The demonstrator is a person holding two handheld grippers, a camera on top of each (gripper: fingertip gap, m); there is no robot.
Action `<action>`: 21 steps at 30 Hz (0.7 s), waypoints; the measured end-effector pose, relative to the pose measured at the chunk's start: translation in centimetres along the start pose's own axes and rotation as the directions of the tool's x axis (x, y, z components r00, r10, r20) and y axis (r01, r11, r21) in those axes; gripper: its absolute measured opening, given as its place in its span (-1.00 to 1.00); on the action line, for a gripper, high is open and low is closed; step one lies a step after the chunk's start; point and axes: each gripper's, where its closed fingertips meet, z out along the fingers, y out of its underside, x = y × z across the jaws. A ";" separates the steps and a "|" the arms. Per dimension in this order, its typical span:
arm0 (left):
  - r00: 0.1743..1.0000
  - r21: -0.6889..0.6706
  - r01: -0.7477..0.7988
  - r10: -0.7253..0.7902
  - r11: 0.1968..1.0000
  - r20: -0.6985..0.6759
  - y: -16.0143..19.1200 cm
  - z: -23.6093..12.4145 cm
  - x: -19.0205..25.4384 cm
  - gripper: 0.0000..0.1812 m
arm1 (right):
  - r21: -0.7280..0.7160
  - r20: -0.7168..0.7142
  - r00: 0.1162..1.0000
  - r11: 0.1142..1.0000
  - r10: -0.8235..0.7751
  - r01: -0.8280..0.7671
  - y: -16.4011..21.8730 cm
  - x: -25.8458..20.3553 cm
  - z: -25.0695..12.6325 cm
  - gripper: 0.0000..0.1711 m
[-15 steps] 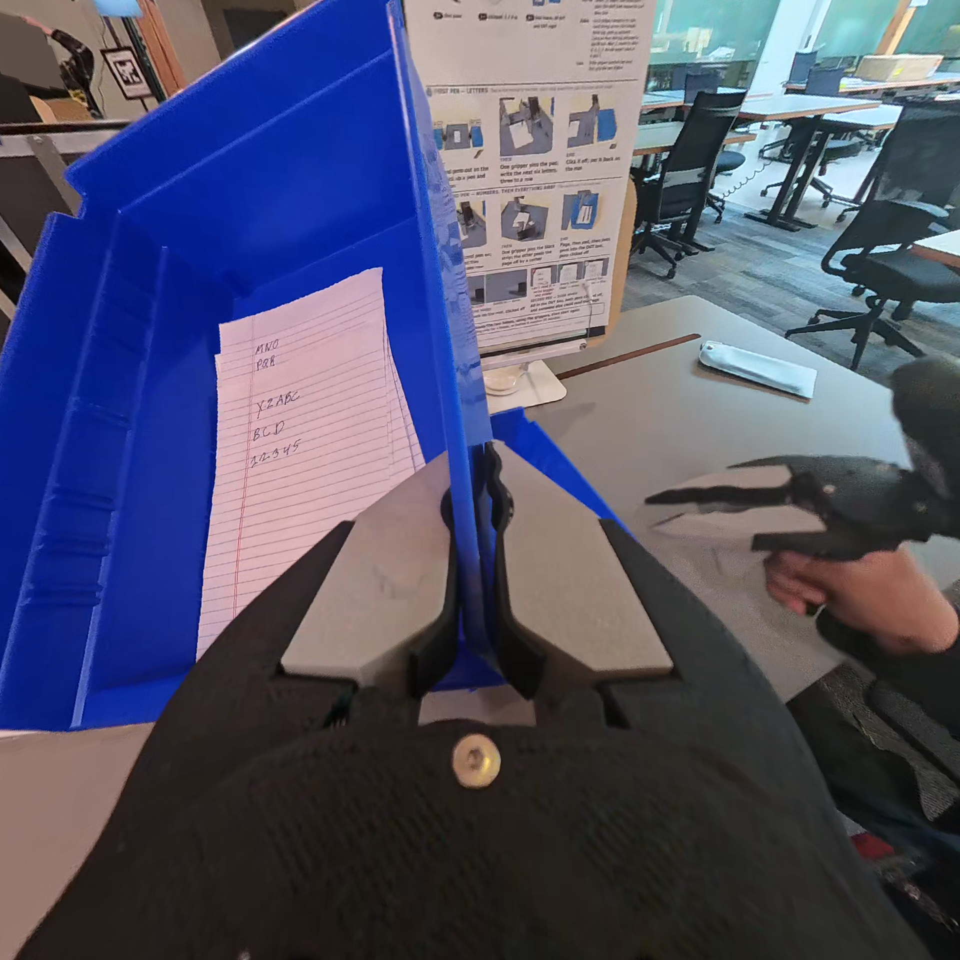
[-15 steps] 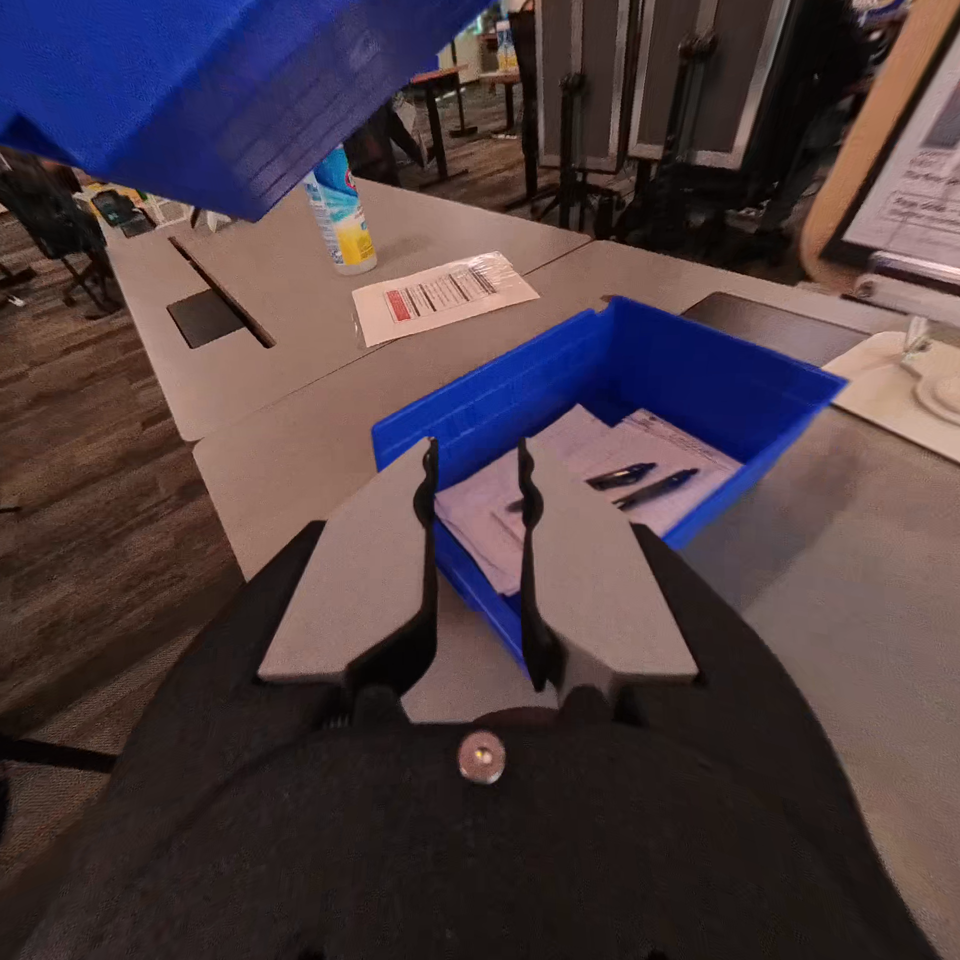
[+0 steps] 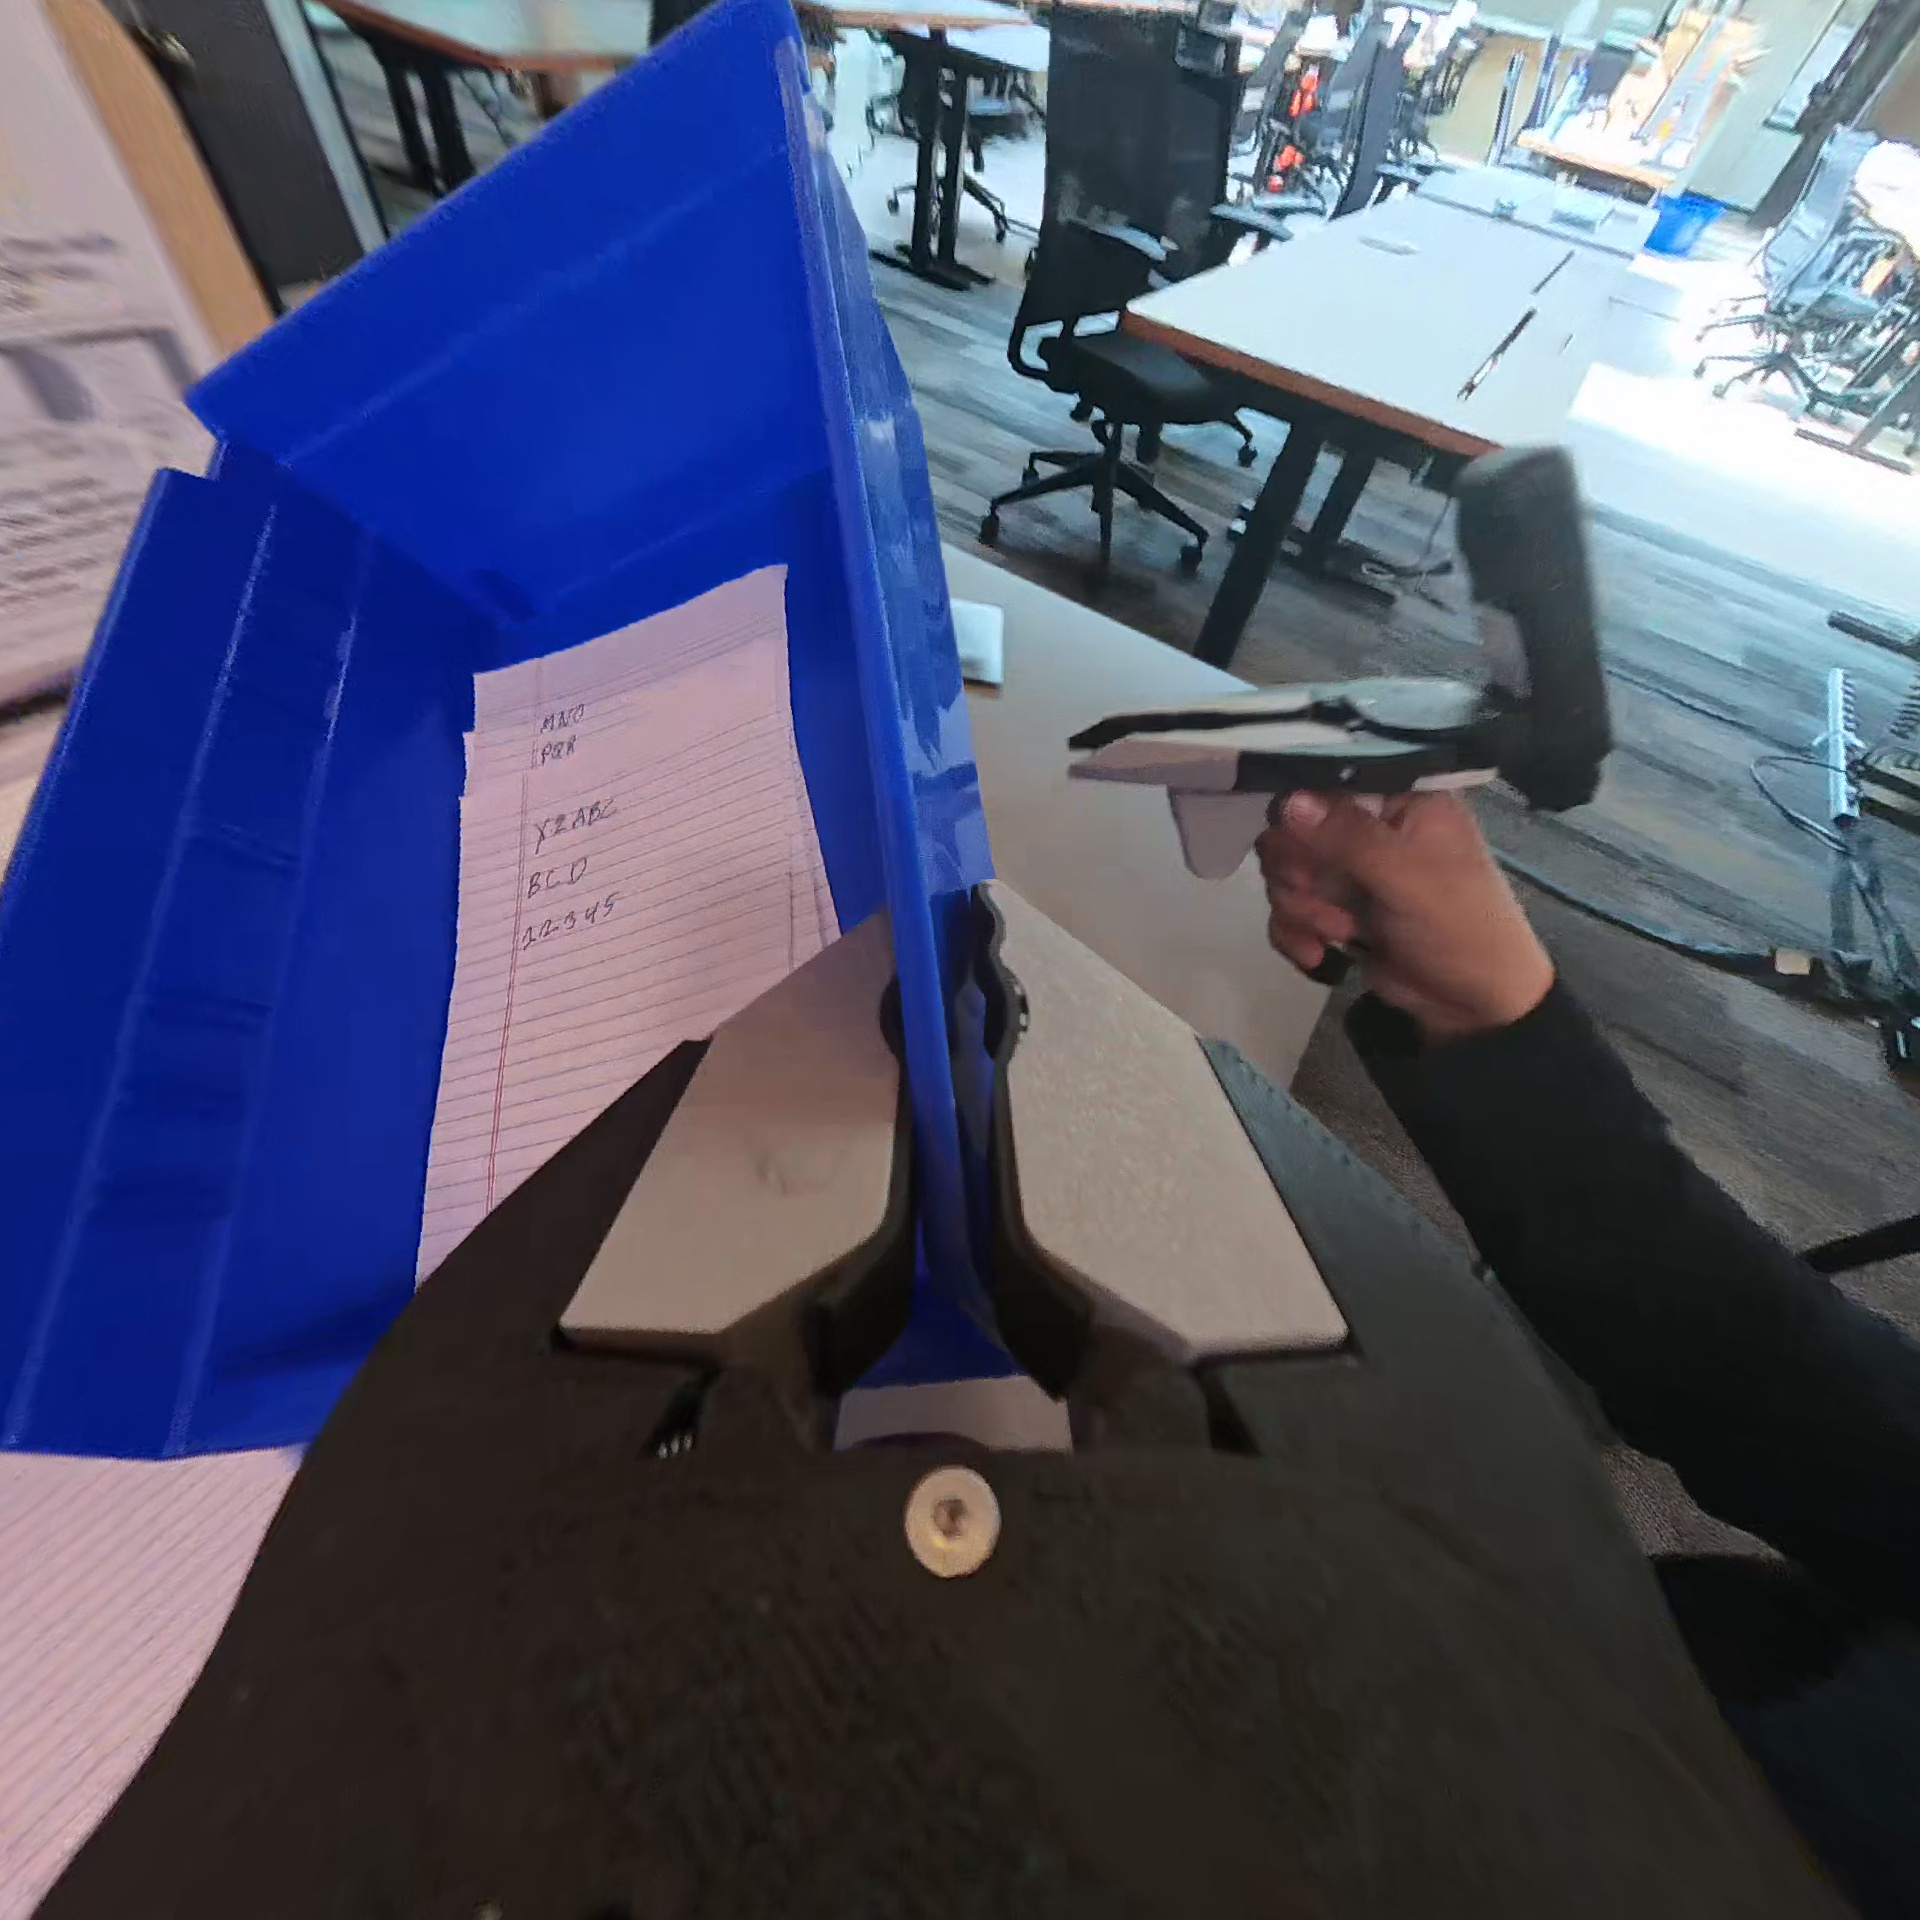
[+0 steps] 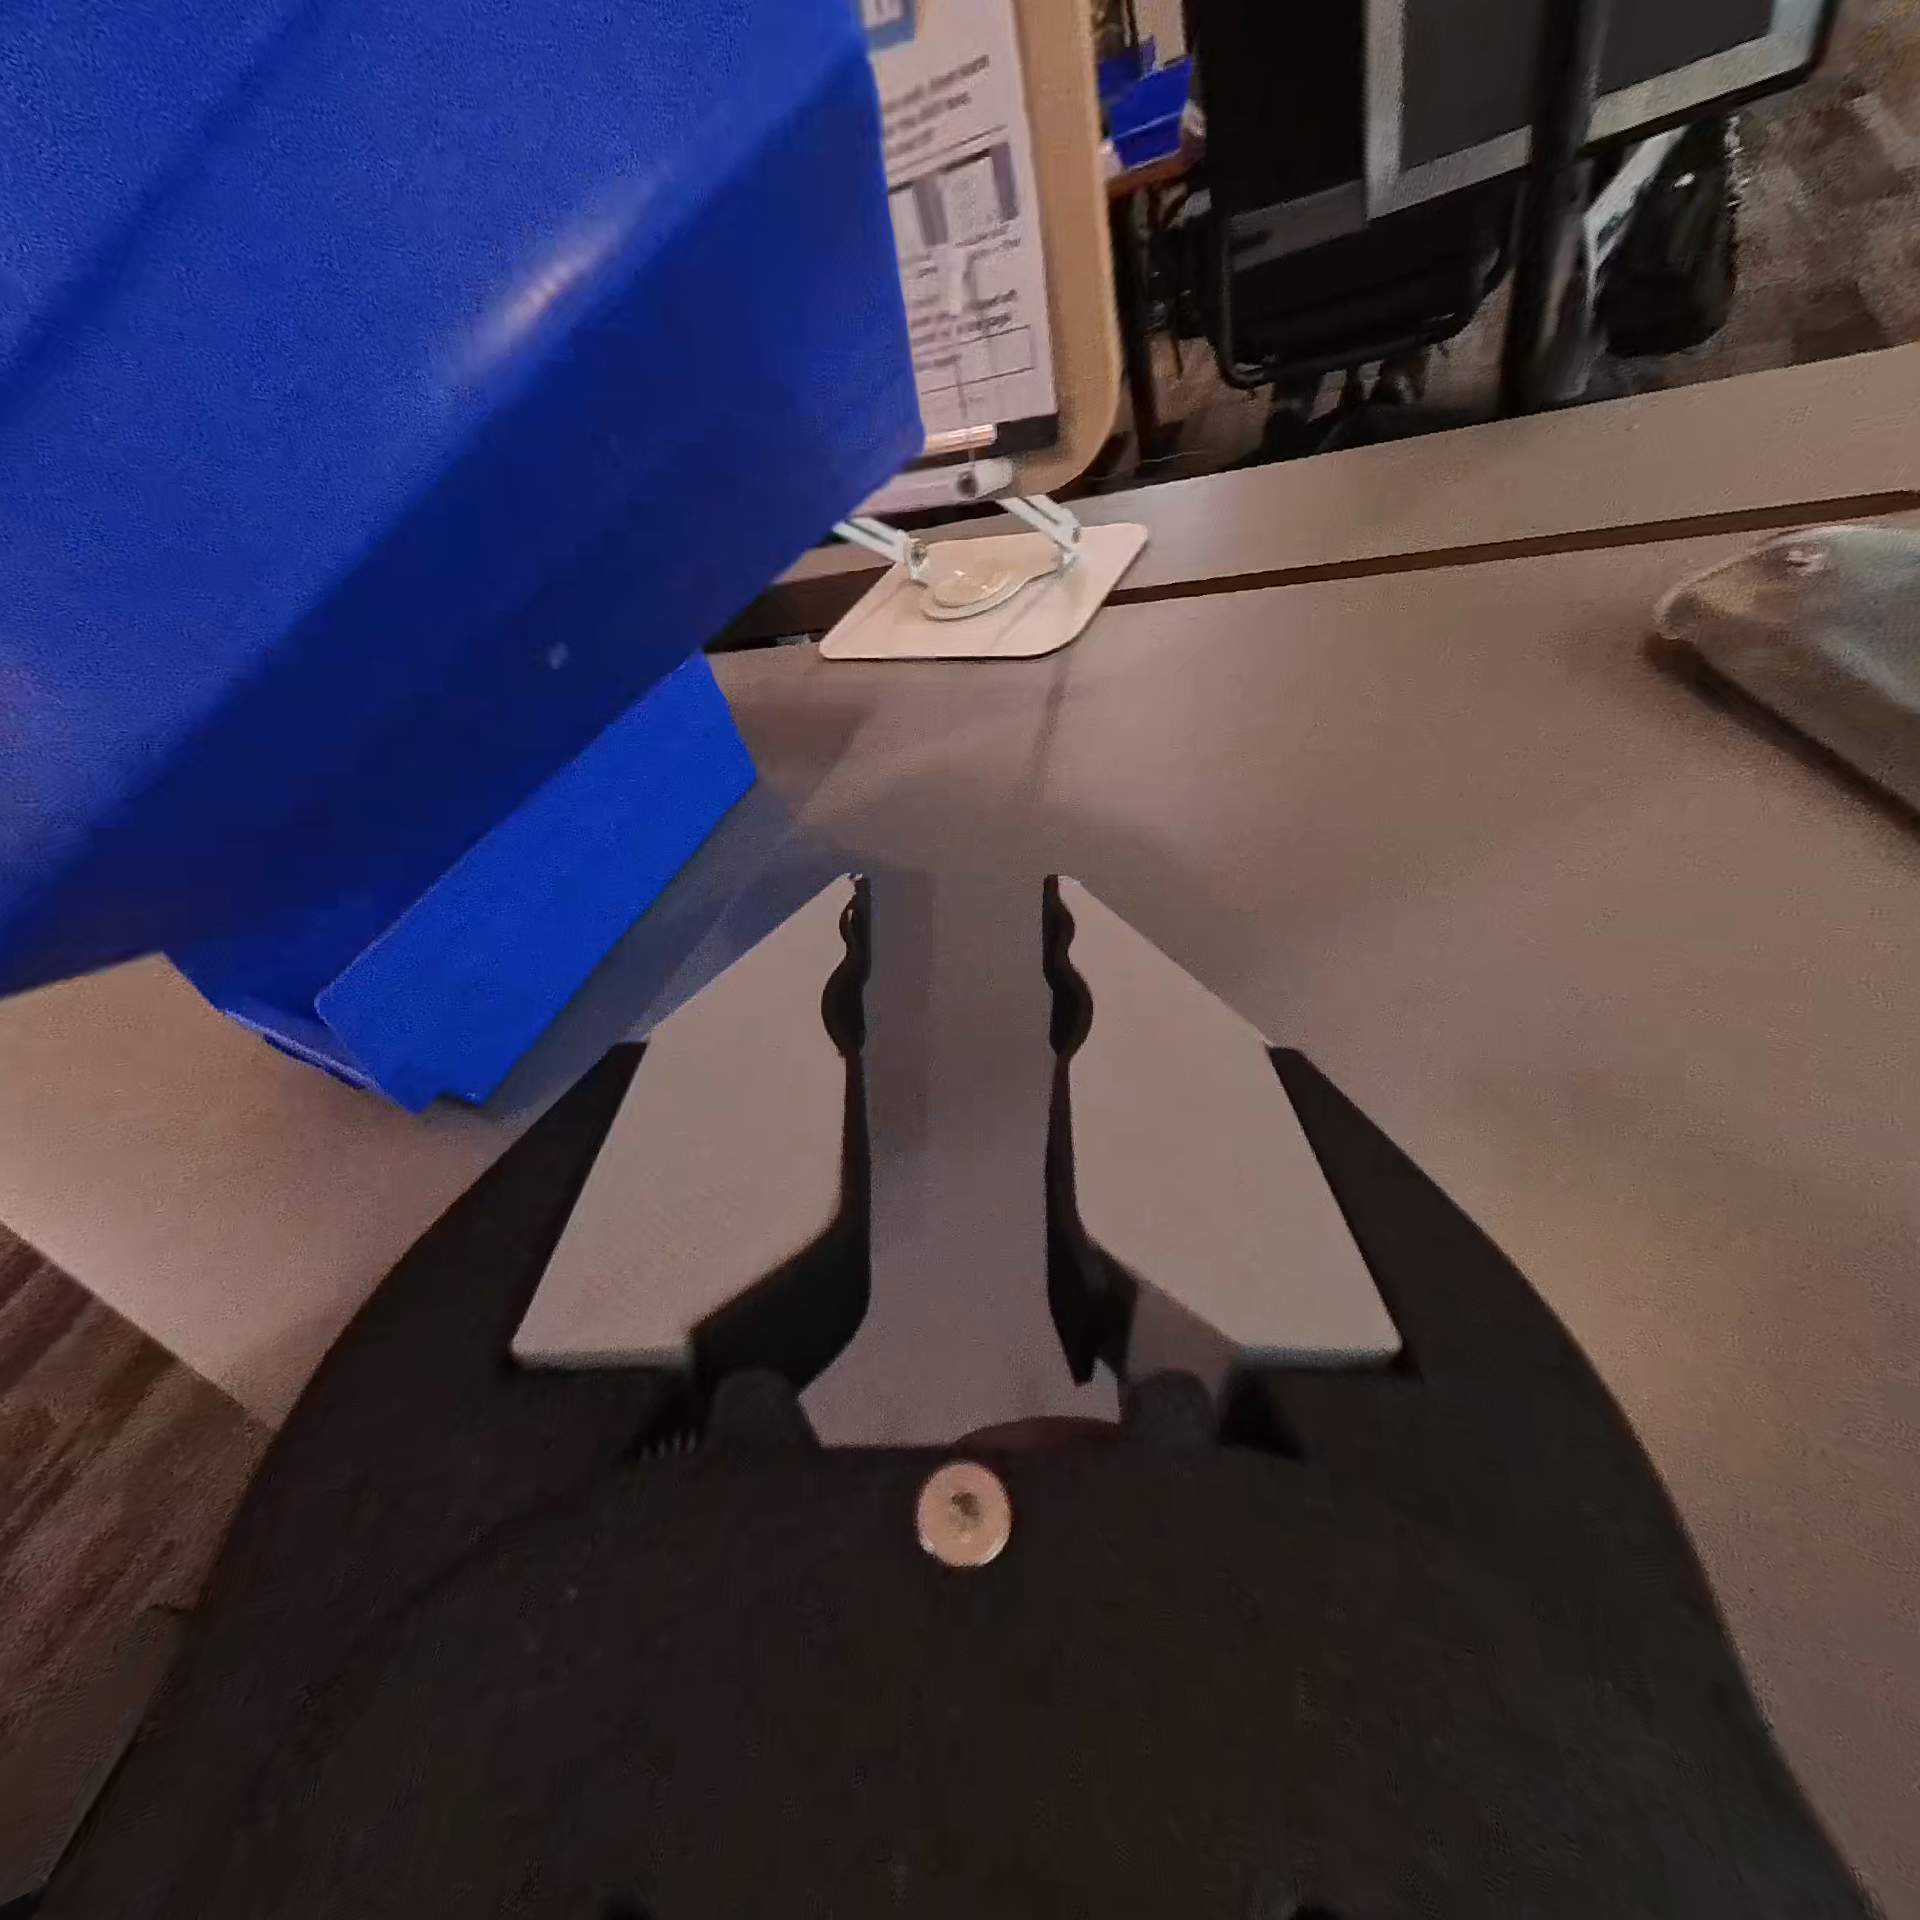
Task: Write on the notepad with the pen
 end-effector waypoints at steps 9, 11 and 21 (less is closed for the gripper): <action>0.997 -0.121 0.070 -0.067 0.990 0.022 9.1 16.6 4.8 -0.86 | -0.072 -0.122 0.992 0.997 0.016 -0.025 1.6 6.3 -4.2 -0.64; 1.000 -0.128 0.023 -0.024 0.991 -0.005 10.0 17.8 6.9 -0.86 | -0.128 -0.120 0.993 0.991 0.013 -0.028 3.3 6.5 -3.5 -0.62; 0.939 -0.253 -0.232 0.284 0.939 0.193 10.3 0.2 -0.7 -0.43 | -0.161 -0.018 1.000 0.987 0.007 -0.009 6.0 0.5 -4.0 -0.53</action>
